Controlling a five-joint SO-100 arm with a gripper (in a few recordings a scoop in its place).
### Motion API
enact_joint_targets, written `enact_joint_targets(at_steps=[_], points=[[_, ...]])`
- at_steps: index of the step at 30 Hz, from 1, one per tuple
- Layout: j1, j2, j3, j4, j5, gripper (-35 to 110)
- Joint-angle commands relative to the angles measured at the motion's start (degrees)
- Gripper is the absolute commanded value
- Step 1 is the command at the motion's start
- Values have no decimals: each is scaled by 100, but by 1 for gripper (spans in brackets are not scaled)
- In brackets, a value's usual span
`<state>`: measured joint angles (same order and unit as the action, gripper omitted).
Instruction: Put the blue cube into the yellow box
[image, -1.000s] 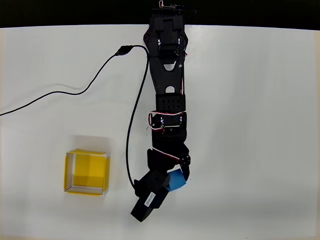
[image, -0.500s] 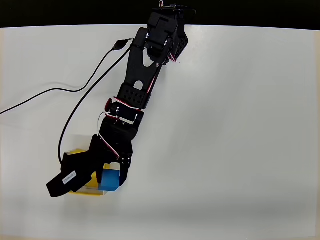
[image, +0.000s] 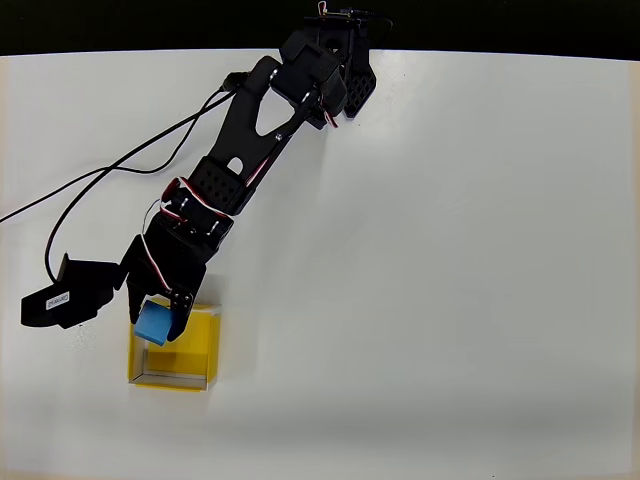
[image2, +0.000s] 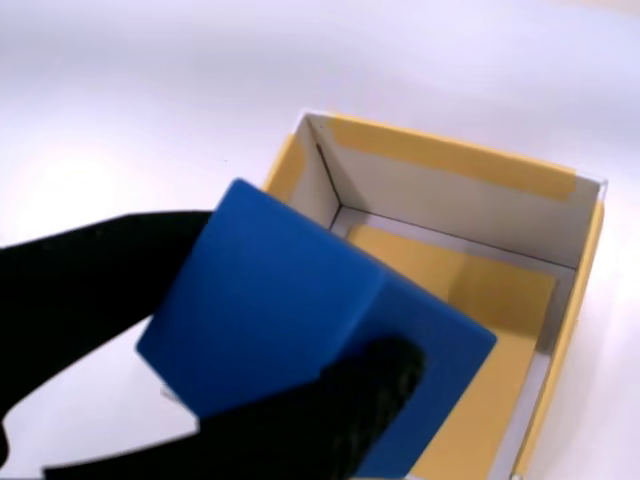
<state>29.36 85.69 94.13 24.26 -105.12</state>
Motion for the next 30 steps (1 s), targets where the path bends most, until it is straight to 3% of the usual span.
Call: enact_joint_targets(at_steps=[1,21,30], points=[[79,211,-923,-123,-62,18],[-105,-888,-1055,-817,229,23],[-88,-879,-694,-1345,334,38]])
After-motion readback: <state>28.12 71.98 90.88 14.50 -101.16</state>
